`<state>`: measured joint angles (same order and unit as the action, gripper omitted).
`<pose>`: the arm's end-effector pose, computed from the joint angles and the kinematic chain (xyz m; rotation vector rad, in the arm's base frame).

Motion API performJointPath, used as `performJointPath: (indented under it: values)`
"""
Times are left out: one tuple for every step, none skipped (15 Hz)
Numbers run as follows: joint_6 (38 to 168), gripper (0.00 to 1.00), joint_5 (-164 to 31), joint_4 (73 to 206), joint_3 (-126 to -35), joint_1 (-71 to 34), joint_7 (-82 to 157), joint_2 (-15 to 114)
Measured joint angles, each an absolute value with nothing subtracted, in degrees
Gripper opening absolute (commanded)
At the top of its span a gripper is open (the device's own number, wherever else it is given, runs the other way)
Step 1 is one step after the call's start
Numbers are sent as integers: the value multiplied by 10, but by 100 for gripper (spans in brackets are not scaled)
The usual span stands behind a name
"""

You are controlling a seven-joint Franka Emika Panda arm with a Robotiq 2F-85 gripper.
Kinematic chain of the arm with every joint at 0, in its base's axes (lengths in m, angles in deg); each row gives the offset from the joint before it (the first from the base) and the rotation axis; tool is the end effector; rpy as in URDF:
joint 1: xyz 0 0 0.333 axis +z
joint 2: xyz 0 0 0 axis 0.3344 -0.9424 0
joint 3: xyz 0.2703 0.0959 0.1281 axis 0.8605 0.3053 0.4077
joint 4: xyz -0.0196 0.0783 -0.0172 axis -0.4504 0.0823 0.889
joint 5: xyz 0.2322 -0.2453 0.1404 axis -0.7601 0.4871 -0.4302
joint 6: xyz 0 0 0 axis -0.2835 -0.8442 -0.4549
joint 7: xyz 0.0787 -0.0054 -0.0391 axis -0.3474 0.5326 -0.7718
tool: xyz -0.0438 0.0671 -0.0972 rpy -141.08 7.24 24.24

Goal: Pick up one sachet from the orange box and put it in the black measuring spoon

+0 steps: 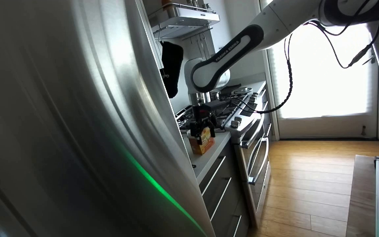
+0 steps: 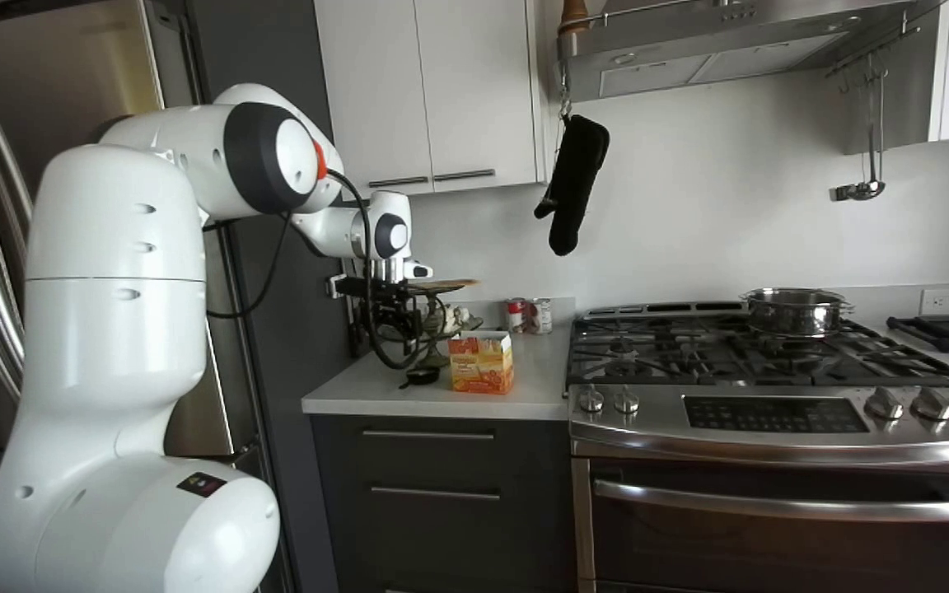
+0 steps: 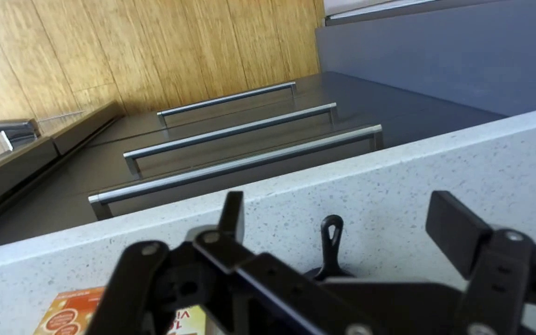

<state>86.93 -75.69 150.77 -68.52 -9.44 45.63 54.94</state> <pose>0.5633 0.1903 0.4331 -3.0078 -0.0735 -0.0408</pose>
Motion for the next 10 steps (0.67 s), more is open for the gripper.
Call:
performJointPath:
  values:
    - [869, 100, -745, 1515, -682, -90, 455, 566]
    - [869, 100, -735, 1522, -679, -85, 455, 581]
    - [869, 100, -723, 1529, -677, -81, 455, 595]
    - [869, 100, -707, 1536, -674, -78, 456, 610]
    - [869, 100, -691, 1544, -671, -75, 456, 624]
    - [869, 100, -674, 1552, -668, -73, 456, 637]
    - [870, 100, -657, 1560, -665, -71, 456, 649]
    - [879, 100, -642, 1569, -661, -70, 455, 660]
    - [889, 100, -632, 1580, -658, -70, 447, 670]
    - [894, 100, -628, 1588, -655, -69, 440, 676]
